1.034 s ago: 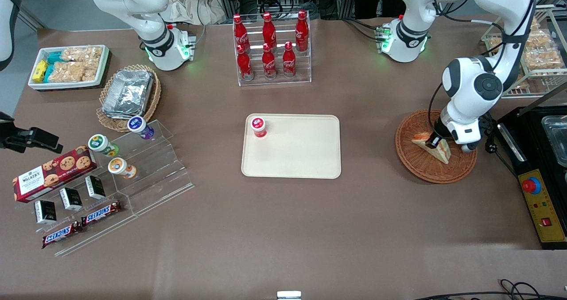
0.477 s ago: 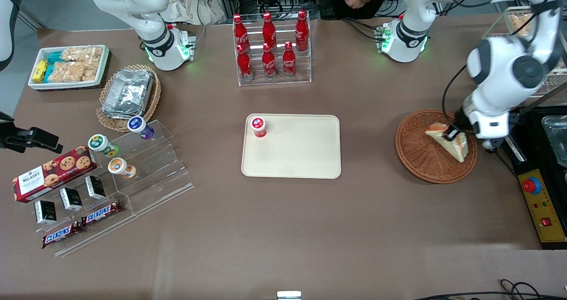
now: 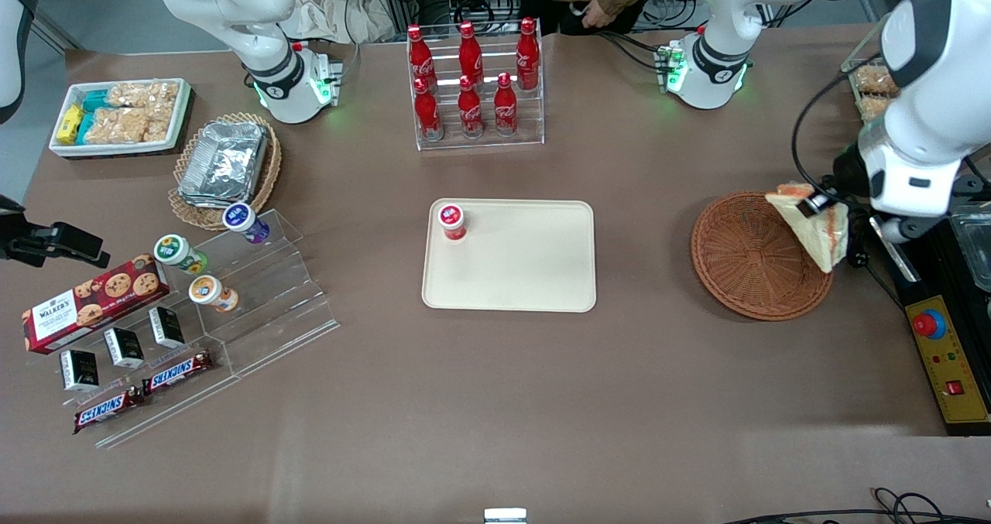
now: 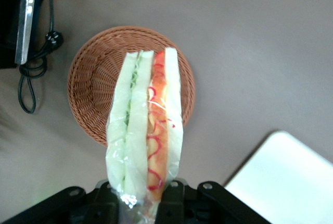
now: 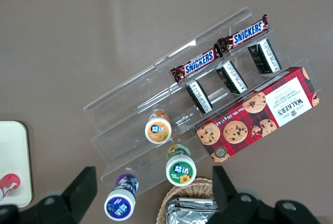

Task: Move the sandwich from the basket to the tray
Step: 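Lift the sandwich out of the basket with the left gripper, then carry the sandwich over the cream tray and lower it down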

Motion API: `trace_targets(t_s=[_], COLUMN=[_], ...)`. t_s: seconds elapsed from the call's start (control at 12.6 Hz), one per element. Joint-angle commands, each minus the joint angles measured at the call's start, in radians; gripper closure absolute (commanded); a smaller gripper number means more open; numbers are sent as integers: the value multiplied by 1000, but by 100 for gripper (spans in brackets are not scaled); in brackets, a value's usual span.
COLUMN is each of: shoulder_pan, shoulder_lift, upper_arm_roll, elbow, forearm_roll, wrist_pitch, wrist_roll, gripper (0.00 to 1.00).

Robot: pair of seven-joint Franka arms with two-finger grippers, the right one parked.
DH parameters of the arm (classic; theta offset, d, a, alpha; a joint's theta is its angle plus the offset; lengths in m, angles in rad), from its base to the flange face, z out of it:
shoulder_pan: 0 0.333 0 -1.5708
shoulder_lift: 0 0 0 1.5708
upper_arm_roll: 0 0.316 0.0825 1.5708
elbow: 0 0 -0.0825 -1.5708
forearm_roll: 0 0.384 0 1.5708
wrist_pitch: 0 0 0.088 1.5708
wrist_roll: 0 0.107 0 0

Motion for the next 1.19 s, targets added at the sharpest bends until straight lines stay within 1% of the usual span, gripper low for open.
trace_targets(t_s=[0.0,0.08,0.24,0.4,0.56,0.64,0.72,0.88,0.95,1.11], shoulder_pan=[1,4,6,-3,-5,-7,-20,-63,-86,-117], shoulder_lift=[36,36,39,75,150,192,219,230,259,342], upper_arm_roll=[-119,-170,-260,-325,-386,-412,-425,-425,-425,-425], elbow=[94,95,95,94,83,69,28,-91,-129,-138], forearm_roll=[-8,-11,-42,-45,-66,-59,-48,-45,-24,79], wrist_pitch=[-87,-87,-82,-41,43,91,159,365,437,503], wrist_roll=[80,107,140,131,122,114,91,48,25,-65], gripper=[100,100,100,100,100,100,100,100,100,100])
